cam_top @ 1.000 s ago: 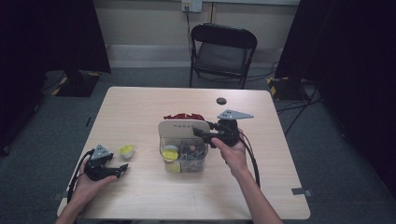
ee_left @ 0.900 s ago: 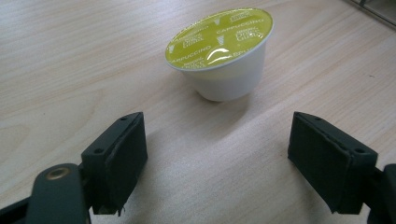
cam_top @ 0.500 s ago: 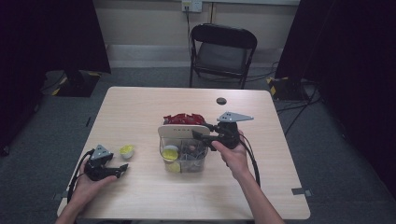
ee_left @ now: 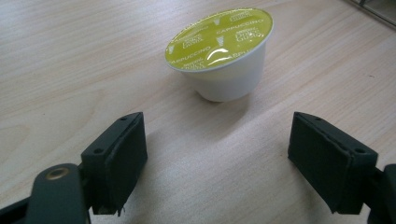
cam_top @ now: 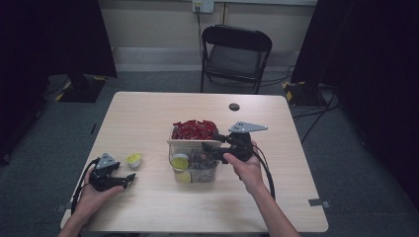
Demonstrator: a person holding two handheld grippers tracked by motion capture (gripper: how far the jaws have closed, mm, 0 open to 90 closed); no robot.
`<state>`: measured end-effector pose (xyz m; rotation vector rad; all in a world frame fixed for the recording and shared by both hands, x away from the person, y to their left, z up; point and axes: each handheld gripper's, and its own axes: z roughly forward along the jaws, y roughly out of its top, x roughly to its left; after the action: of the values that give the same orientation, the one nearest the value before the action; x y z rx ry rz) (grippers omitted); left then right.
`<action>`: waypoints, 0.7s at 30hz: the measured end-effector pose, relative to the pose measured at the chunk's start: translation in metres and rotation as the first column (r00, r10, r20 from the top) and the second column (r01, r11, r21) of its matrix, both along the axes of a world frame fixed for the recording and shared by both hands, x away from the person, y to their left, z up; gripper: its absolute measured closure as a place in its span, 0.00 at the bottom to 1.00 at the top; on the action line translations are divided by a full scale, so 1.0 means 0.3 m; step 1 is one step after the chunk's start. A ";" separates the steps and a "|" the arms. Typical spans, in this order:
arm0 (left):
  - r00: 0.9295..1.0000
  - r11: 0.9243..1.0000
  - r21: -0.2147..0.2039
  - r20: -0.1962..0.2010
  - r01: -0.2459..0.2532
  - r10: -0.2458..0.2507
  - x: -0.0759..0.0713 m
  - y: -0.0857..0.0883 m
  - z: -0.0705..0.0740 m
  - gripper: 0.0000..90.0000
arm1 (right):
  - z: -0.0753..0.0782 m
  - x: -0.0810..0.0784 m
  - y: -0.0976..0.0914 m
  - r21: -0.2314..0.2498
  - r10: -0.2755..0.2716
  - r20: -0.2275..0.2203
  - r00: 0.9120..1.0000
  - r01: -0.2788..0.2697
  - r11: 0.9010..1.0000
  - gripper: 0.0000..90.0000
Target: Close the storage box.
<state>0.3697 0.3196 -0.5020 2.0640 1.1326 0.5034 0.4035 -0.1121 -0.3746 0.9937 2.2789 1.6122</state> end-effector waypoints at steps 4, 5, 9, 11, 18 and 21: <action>1.000 1.000 0.002 0.000 0.001 -0.001 0.000 0.000 0.000 0.21 | -0.009 -0.015 0.002 -0.008 0.004 0.002 1.000 -0.004 1.000 0.39; 1.000 1.000 0.001 0.001 0.000 0.000 0.000 0.000 0.000 0.21 | -0.010 -0.018 0.002 -0.008 0.004 0.001 1.000 -0.004 1.000 0.39; 1.000 1.000 0.002 0.002 0.000 0.000 0.000 0.000 0.000 0.21 | -0.008 -0.033 0.004 -0.014 -0.002 0.005 1.000 0.002 1.000 0.34; 1.000 1.000 0.003 0.001 0.000 0.000 0.000 0.000 0.000 0.21 | -0.009 -0.037 0.004 -0.016 -0.003 0.007 1.000 0.003 1.000 0.33; 1.000 1.000 0.003 0.001 0.001 -0.001 0.000 0.000 0.000 0.21 | -0.013 -0.055 -0.008 -0.013 -0.020 -0.016 1.000 0.020 1.000 0.26; 1.000 1.000 0.003 0.002 0.000 0.000 0.000 0.000 0.000 0.21 | -0.017 -0.061 -0.017 -0.022 -0.037 -0.013 0.999 0.036 0.999 0.24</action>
<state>0.3697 0.3197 -0.5020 2.0656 1.1311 0.5066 0.3852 -0.1171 -0.3798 1.0383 2.2689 1.5672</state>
